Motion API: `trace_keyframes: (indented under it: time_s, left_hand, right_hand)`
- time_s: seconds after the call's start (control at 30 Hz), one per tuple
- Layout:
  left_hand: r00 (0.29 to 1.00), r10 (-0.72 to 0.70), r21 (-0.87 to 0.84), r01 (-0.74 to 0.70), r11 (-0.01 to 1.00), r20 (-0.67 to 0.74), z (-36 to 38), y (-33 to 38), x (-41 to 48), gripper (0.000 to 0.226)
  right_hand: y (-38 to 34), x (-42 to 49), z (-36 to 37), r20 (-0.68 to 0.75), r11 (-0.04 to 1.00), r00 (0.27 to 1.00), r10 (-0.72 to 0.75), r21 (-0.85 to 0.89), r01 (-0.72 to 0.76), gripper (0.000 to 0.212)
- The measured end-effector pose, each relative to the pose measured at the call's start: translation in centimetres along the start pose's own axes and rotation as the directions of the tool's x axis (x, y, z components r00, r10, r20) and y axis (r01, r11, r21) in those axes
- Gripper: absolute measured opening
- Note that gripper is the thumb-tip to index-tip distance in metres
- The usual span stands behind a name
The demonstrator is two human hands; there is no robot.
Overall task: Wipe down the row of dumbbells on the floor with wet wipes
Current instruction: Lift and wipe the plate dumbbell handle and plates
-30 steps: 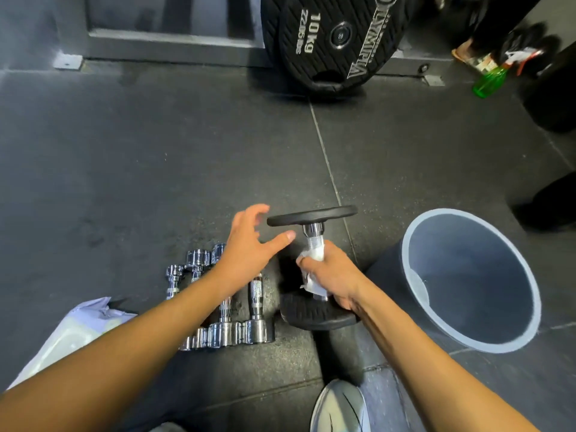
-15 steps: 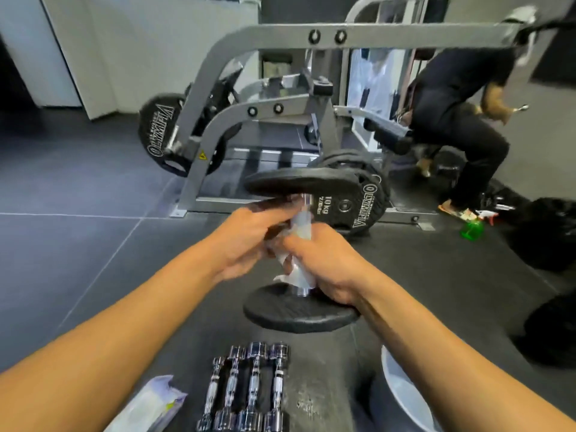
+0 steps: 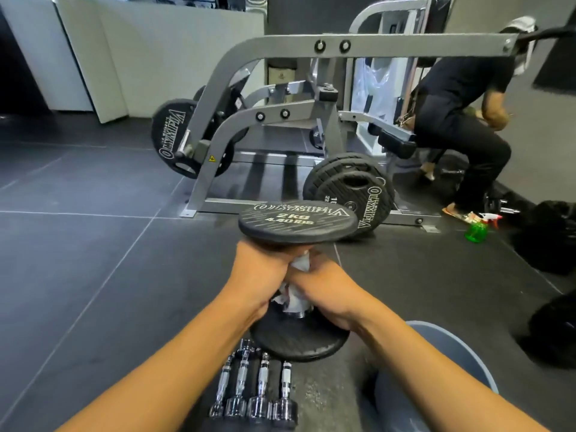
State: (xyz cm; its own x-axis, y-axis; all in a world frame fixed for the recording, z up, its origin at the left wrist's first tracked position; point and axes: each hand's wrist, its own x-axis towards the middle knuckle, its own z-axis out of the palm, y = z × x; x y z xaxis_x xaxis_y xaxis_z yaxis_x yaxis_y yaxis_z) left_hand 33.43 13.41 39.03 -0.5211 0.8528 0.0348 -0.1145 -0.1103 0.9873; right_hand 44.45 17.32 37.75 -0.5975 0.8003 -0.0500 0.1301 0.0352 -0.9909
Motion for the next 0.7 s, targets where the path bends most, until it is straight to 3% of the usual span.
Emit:
trace_keyframes:
  time_s: [0.33,0.57,0.7]
  left_hand:
    - [0.992,0.017,0.070,-0.008,0.997,-0.122,-3.2,-1.5,1.0,0.040]
    - [0.984,0.063,0.122,-0.043,0.992,-0.166,-4.1,-1.7,2.0,0.040]
    - [0.977,0.093,0.150,-0.065,0.987,-0.193,-4.3,-1.4,2.2,0.048]
  right_hand:
    - [3.3,2.0,3.1,0.112,0.987,0.990,0.084,-0.144,-0.067,0.030]
    - [2.8,3.1,5.0,0.096,0.994,0.994,0.057,-0.095,-0.048,0.005]
    - [3.2,3.8,5.8,0.108,0.996,0.992,0.063,-0.077,-0.055,0.008]
